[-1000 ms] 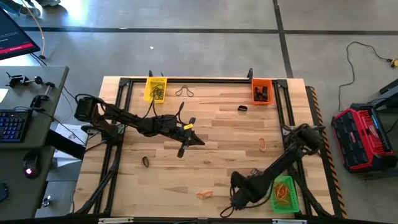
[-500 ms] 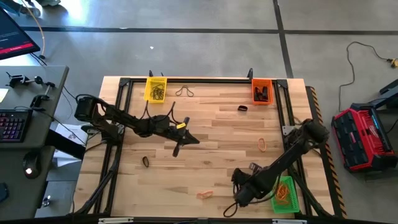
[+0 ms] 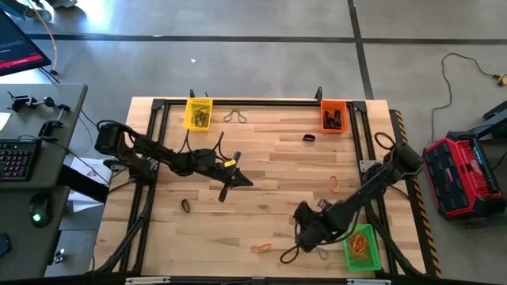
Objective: Sort rubber bands into baskets
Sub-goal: Put the purple rubber band into the yellow bin
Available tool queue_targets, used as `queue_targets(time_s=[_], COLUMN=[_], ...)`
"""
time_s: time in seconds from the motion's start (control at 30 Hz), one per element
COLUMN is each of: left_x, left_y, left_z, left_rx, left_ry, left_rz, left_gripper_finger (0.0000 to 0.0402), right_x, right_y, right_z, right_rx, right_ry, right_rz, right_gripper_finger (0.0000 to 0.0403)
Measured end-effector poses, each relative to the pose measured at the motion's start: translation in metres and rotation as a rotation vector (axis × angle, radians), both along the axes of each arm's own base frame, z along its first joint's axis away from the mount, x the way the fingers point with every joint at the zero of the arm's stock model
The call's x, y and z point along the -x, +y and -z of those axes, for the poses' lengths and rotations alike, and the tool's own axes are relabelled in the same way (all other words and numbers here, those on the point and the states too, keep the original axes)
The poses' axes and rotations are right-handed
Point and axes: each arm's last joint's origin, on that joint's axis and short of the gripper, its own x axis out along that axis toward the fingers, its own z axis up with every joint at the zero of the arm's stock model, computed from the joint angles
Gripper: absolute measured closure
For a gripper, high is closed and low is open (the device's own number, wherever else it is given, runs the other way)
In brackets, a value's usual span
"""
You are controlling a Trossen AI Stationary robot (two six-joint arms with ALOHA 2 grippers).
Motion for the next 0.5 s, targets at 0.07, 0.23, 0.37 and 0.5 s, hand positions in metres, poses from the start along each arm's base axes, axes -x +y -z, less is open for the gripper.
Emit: queue_targets(time_s=[0.07, 0.23, 0.37, 0.5], left_x=[0.000, 0.000, 0.000, 0.000], left_y=[-0.001, -0.001, -0.001, -0.001], left_z=[0.000, 0.000, 0.000, 0.000], left_rx=[-0.001, -0.001, -0.001, -0.001], left_ry=[-0.002, -0.001, -0.001, -0.001], left_rz=[0.005, 0.004, 0.004, 0.004], left_gripper_finger=[0.0401, 0.0401, 0.0401, 0.0401], right_x=[-0.001, 0.003, 0.007, 0.007], right_y=[0.006, 0.017, 0.025, 0.029], right_z=[0.004, 0.014, 0.022, 0.032], right_rx=[-0.040, -0.084, -0.100, -0.109], right_ry=[0.004, 0.051, 0.103, 0.148], right_rz=[0.021, 0.113, 0.173, 0.179], right_gripper_finger=[0.0383, 0.0318, 0.0265, 0.0240])
